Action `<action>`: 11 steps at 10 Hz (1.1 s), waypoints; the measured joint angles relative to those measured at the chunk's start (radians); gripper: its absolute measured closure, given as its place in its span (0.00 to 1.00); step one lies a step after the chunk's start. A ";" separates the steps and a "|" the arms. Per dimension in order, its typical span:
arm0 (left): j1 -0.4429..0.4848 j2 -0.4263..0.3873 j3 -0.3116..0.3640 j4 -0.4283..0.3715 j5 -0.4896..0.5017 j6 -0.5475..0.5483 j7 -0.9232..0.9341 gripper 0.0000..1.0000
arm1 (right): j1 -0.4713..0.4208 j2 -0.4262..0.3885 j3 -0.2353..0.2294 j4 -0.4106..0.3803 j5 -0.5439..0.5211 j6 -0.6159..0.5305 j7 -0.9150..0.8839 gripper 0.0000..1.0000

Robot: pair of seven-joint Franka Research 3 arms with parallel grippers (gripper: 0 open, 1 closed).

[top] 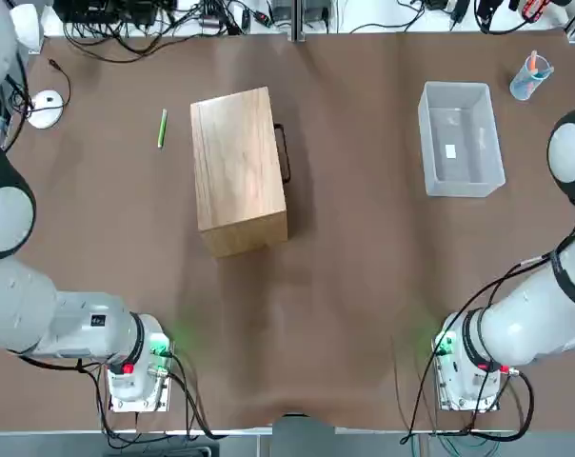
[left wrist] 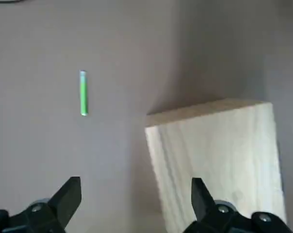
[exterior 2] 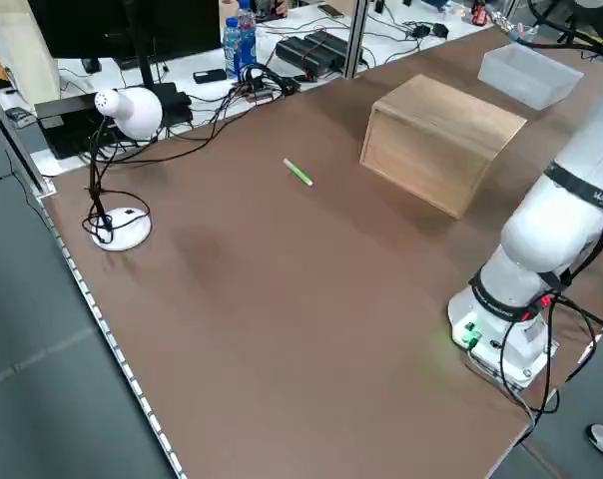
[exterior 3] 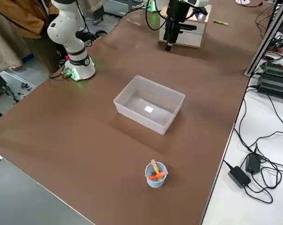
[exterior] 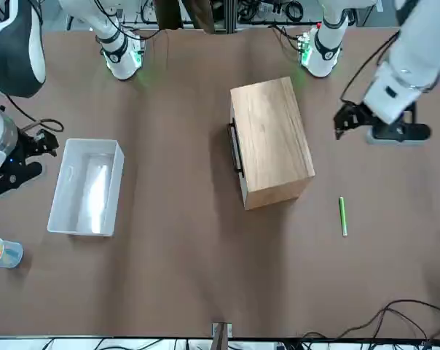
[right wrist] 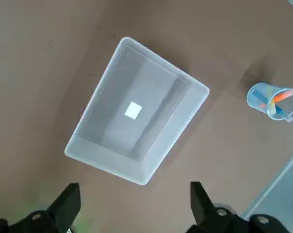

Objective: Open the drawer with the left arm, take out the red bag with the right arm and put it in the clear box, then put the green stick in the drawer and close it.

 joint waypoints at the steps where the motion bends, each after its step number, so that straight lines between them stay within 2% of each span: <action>1: -0.006 0.020 -0.043 0.000 0.000 0.001 -0.064 0.00 | 0.000 0.000 0.000 0.000 0.006 -0.002 0.006 0.00; 5: -0.039 0.123 -0.211 0.002 0.000 0.054 -0.346 0.00 | -0.001 0.000 -0.003 0.000 0.024 -0.002 0.025 0.00; 8: -0.210 0.246 -0.228 0.035 0.035 0.149 -0.586 0.00 | 0.002 0.000 0.000 0.000 0.027 -0.002 0.028 0.00; 11: -0.387 0.453 -0.225 0.173 0.205 0.170 -0.829 0.00 | -0.012 0.000 -0.006 0.000 0.061 -0.002 0.035 0.00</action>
